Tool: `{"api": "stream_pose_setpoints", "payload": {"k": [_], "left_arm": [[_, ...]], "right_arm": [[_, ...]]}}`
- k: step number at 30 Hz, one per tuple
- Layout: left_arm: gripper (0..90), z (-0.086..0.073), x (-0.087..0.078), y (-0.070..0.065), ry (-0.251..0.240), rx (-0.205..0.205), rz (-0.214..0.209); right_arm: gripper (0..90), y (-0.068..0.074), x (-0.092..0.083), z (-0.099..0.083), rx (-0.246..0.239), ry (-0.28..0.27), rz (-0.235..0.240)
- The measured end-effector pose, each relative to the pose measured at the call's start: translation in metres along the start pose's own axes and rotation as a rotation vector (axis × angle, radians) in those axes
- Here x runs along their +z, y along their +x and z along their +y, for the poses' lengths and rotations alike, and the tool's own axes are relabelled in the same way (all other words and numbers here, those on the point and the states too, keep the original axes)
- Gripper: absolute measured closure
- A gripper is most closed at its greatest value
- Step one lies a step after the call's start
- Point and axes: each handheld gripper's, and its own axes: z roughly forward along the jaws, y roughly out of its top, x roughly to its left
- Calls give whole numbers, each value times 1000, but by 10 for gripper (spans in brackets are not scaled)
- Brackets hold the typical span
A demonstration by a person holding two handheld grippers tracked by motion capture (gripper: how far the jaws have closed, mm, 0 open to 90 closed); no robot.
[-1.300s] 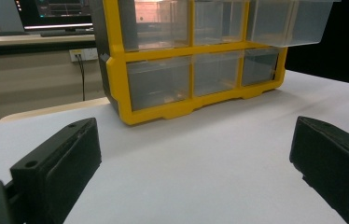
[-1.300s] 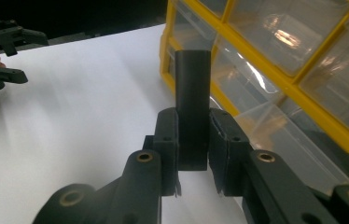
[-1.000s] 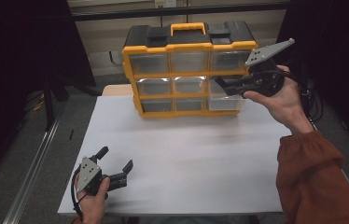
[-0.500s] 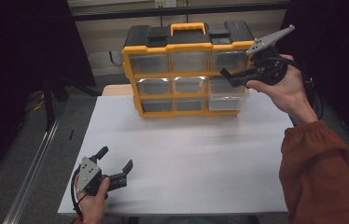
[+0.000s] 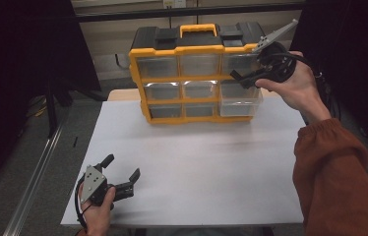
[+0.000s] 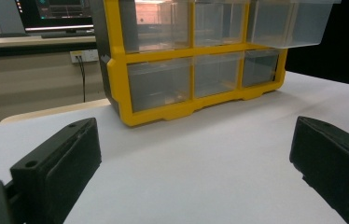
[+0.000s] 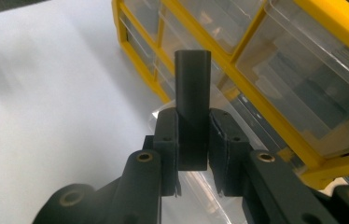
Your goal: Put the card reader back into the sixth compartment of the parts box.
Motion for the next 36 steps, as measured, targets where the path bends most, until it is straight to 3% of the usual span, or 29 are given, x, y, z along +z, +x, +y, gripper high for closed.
{"api": "stream_pose_setpoints", "payload": {"k": [11,26,30,36], "left_arm": [[20,0,0,1,-3,-2,-3],[20,0,1,0,-4,-8,-6],[20,0,0,0,-6,-8,-5],[20,0,0,1,-3,-1,-4]], "right_arm": [[737,-15,13,7,50,93,4],[737,-24,36,1,66,219,15],[737,-23,46,-1,48,265,19],[737,-24,53,-2,51,290,11]]}}
